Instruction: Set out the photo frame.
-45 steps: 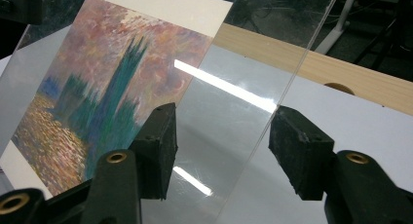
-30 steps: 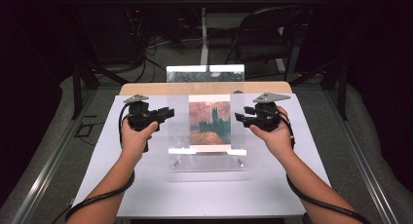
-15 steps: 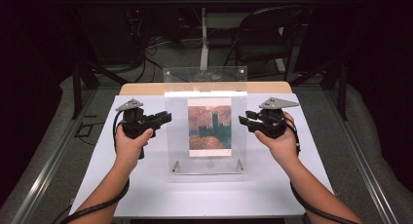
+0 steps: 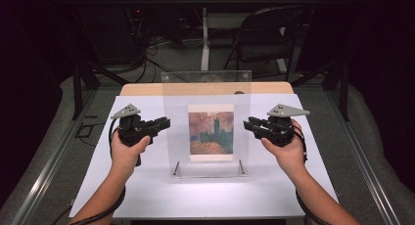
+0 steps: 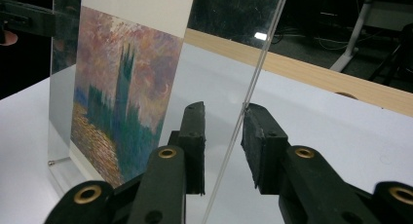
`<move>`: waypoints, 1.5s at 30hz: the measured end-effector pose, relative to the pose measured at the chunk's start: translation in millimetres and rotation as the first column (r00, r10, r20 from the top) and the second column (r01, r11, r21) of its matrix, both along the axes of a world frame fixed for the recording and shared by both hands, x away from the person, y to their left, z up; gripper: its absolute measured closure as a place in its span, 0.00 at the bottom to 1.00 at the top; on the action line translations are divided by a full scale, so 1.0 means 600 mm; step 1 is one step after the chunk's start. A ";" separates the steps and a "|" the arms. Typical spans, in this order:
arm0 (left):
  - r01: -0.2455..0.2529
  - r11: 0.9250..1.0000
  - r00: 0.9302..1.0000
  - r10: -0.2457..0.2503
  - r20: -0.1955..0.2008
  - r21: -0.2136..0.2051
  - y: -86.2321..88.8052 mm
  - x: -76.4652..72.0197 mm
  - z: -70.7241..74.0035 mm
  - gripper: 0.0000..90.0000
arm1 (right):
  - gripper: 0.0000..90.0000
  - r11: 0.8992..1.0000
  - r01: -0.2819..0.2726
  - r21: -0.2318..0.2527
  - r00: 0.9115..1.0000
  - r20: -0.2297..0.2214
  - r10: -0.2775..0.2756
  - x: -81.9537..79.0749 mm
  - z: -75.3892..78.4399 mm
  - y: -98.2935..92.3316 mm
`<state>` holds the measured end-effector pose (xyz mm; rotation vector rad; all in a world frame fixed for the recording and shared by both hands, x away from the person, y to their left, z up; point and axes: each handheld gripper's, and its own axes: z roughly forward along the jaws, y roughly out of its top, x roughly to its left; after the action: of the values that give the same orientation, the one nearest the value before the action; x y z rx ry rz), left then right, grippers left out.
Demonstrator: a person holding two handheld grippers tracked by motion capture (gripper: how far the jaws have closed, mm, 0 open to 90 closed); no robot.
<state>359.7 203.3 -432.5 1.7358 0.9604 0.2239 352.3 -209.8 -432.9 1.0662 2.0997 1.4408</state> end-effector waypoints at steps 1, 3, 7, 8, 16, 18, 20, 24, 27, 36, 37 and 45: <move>0.000 1.000 1.000 0.000 0.001 0.003 0.000 -0.002 0.001 0.86 | 0.79 1.000 -0.002 -0.001 1.000 0.003 0.002 -0.002 0.000 0.000; 0.004 1.000 1.000 -0.004 0.003 0.009 0.000 -0.006 0.002 0.86 | 0.80 1.000 -0.004 -0.006 1.000 0.005 0.004 -0.007 0.001 0.000; 0.013 1.000 1.000 -0.013 0.001 0.013 0.002 -0.011 0.004 0.87 | 0.81 1.000 -0.010 -0.023 1.000 0.000 0.010 -0.013 0.005 -0.001; 0.014 1.000 1.000 -0.014 0.001 0.010 0.002 -0.012 0.004 0.87 | 0.81 1.000 -0.015 -0.023 1.000 -0.001 0.015 -0.014 0.005 -0.002; 0.030 0.999 0.999 -0.031 0.013 0.024 0.004 -0.026 0.007 0.88 | 0.84 0.999 -0.036 -0.019 0.999 -0.008 0.036 -0.023 0.008 -0.007; 0.038 0.999 0.999 -0.038 0.013 0.025 0.005 -0.029 0.007 0.88 | 0.84 0.999 -0.042 -0.021 0.999 -0.014 0.042 -0.027 0.009 -0.008; 0.047 0.998 0.999 -0.048 0.011 0.028 0.006 -0.033 0.008 0.88 | 0.85 0.998 -0.049 -0.026 0.999 -0.016 0.048 -0.030 0.011 -0.009; 0.059 0.998 0.998 -0.060 0.016 0.036 0.007 -0.040 0.009 0.88 | 0.86 0.998 -0.059 -0.030 0.998 -0.015 0.058 -0.037 0.011 -0.010; 0.077 0.996 0.997 -0.077 0.016 0.039 0.009 -0.045 0.011 0.88 | 0.86 0.997 -0.070 -0.028 0.997 -0.015 0.069 -0.042 0.011 -0.013; 0.108 0.992 0.994 -0.110 0.022 0.060 0.012 -0.070 0.012 0.87 | 0.87 0.993 -0.112 -0.024 0.993 -0.024 0.112 -0.063 0.012 -0.019; 0.108 0.992 0.994 -0.110 0.022 0.060 0.012 -0.070 0.012 0.87 | 0.87 0.993 -0.117 -0.023 0.993 -0.027 0.116 -0.065 0.012 -0.019; 0.120 0.991 0.993 -0.121 0.015 0.057 0.017 -0.084 0.008 0.88 | 0.87 0.992 -0.129 -0.001 0.991 -0.036 0.129 -0.078 0.011 -0.023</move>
<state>309.0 213.8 -427.7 1.8333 0.8397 0.1897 305.5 -223.5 -426.2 0.9774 2.2316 1.4874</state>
